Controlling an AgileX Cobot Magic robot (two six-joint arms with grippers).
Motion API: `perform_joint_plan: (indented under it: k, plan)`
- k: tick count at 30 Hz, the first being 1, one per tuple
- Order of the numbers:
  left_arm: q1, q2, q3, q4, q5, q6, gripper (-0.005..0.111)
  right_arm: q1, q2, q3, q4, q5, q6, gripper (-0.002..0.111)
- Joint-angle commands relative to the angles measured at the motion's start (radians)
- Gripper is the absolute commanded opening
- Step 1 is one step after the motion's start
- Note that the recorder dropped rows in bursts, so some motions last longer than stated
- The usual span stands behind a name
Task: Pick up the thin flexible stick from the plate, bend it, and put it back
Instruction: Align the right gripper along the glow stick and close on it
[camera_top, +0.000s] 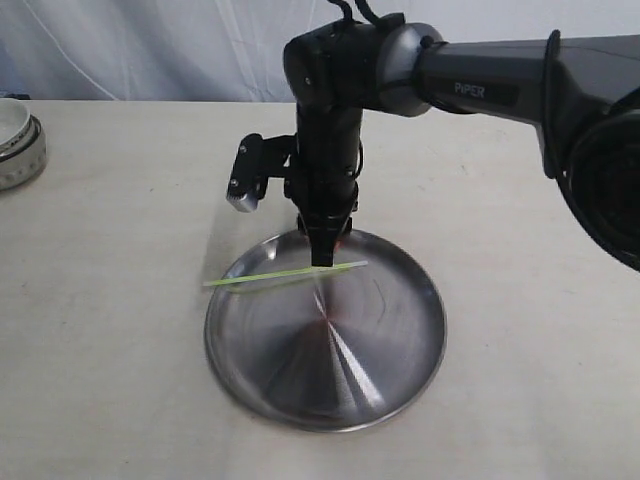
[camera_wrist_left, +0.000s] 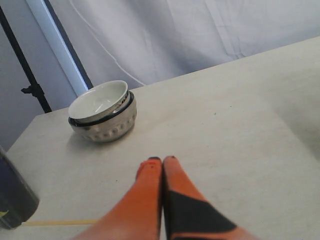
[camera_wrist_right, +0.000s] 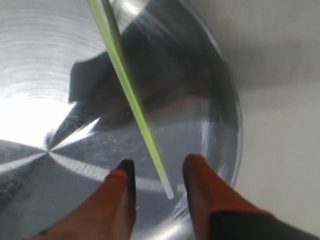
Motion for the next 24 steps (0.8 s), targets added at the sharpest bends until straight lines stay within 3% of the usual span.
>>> perform_joint_plan:
  k: [1,6,24]
  plan:
    - [-0.007,-0.005,0.000,0.001,-0.005,-0.001,0.000,-0.005,0.029,-0.001,-0.017,-0.001,-0.003,0.036]
    - [-0.007,-0.005,0.000,0.001,-0.005,-0.001,0.000,-0.005,0.031,-0.001,-0.040,0.015,-0.003,0.052]
    - [-0.007,-0.005,0.000,0.001,-0.005,-0.001,0.000,-0.005,0.077,0.006,-0.056,-0.024,-0.003,0.051]
